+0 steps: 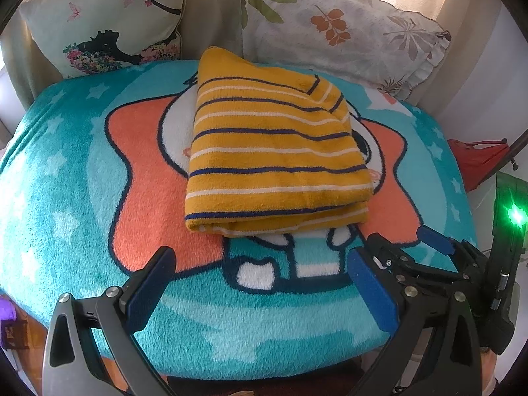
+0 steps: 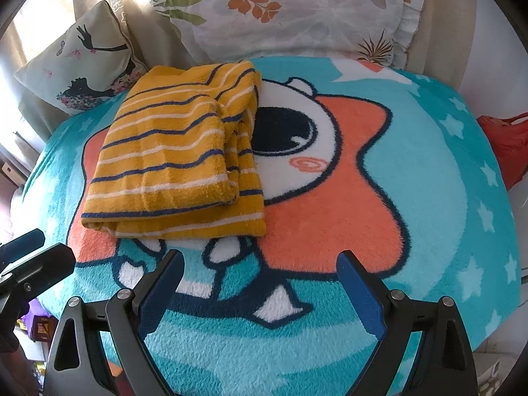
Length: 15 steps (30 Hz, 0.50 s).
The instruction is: Fold small clothes
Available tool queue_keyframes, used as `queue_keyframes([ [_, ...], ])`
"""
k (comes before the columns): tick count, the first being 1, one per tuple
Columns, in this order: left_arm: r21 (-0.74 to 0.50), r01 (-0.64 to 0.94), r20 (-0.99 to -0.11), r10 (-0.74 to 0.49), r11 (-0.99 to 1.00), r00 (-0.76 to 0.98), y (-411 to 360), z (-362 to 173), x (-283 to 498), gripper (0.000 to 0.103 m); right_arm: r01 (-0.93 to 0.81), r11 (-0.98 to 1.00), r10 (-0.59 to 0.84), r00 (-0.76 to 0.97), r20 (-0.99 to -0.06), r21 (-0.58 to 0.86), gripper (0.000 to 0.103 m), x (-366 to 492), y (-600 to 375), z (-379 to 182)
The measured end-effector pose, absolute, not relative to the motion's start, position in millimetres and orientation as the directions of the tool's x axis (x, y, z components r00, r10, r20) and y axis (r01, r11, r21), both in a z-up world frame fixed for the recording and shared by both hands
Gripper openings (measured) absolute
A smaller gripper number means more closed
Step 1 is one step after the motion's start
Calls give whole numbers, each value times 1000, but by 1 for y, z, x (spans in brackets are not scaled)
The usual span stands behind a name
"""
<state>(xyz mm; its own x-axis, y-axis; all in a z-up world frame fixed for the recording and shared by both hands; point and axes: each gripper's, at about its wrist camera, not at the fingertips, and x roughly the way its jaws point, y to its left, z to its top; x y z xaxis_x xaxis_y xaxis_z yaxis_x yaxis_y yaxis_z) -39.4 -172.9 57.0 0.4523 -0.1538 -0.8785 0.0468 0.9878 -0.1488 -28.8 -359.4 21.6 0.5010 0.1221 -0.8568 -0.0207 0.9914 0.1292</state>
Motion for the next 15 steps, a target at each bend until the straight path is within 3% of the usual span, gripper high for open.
queue_keyframes([
  [15, -176, 44, -882, -178, 983, 436, -171, 50, -32, 103, -15, 992, 118, 495, -861, 127, 96, -25, -362, 18],
])
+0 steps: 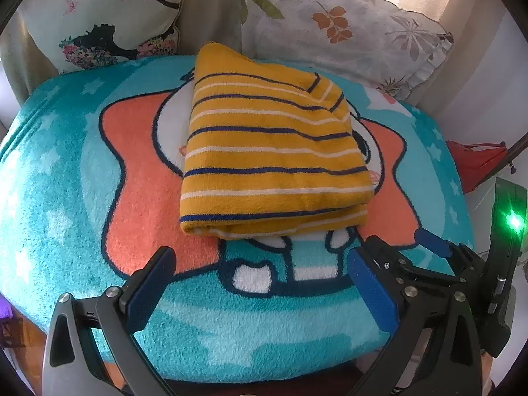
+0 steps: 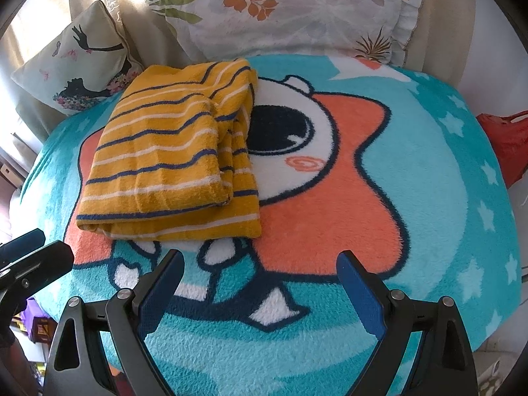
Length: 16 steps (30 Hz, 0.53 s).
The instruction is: Fold small clothes
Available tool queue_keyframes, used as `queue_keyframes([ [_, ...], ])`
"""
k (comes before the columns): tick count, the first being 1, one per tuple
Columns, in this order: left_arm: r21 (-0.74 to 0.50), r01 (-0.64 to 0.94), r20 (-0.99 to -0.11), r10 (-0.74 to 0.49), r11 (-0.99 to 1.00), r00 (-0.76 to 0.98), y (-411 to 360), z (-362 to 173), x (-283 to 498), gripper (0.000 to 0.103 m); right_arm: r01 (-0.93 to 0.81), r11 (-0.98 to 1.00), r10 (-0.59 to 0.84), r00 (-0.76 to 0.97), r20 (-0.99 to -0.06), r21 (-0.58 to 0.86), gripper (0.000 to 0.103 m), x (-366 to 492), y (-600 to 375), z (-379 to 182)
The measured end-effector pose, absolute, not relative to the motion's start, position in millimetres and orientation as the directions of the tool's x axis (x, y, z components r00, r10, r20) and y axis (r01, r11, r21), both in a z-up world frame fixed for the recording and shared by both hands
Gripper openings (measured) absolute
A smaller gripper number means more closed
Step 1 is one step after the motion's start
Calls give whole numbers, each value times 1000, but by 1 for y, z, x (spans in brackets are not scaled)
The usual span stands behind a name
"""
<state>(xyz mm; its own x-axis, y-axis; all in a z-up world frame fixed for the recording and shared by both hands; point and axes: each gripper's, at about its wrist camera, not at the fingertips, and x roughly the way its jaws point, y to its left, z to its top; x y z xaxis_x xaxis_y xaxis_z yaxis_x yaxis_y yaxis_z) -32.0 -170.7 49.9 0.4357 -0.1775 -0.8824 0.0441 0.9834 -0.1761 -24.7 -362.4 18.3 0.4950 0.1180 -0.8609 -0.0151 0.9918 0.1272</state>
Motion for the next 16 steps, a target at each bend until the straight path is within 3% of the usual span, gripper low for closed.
queue_keyframes([
  [16, -167, 45, -884, -170, 985, 435, -170, 48, -28, 103, -50, 991, 133, 487, -863, 124, 96, -17, -349, 15],
])
